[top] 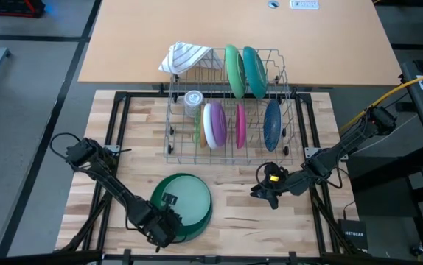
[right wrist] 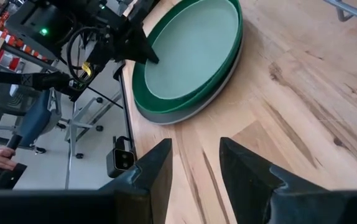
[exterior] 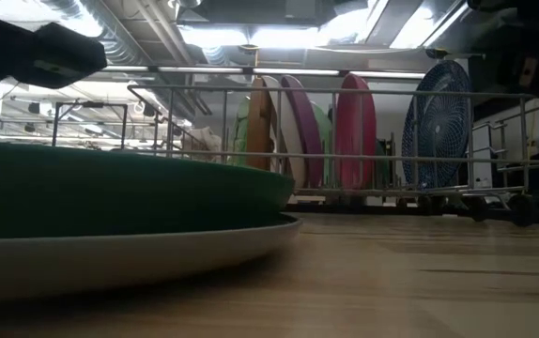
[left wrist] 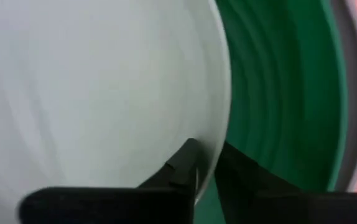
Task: Sort dishes
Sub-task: Put the light green plate in the dishwasher rack
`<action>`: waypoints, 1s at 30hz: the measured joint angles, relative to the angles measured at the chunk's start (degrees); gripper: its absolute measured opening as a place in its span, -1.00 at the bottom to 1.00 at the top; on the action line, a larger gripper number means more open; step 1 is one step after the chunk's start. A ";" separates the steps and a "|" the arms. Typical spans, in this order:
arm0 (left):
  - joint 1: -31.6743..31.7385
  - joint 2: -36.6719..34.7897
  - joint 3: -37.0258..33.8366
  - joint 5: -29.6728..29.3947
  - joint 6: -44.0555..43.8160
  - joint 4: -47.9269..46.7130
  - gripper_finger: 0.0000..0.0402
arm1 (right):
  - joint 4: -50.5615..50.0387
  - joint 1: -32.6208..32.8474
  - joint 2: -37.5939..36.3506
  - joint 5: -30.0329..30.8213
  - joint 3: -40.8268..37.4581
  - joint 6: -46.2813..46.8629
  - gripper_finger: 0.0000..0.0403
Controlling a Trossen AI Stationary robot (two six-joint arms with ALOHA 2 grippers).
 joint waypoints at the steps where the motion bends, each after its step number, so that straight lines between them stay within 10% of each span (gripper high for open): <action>1: 0.00 0.00 0.00 -0.12 -0.15 0.26 -0.85 | 0.02 0.00 0.00 0.00 0.00 0.00 -0.33; 15: -0.11 -0.04 3.00 -4.52 -16.42 7.84 -0.99 | -1.62 0.04 -2.63 -3.62 6.61 -8.07 -0.33; 30: 0.92 -0.07 13.49 -14.75 -17.20 21.36 -1.00 | -34.61 0.04 -3.30 4.10 26.34 -15.96 -0.33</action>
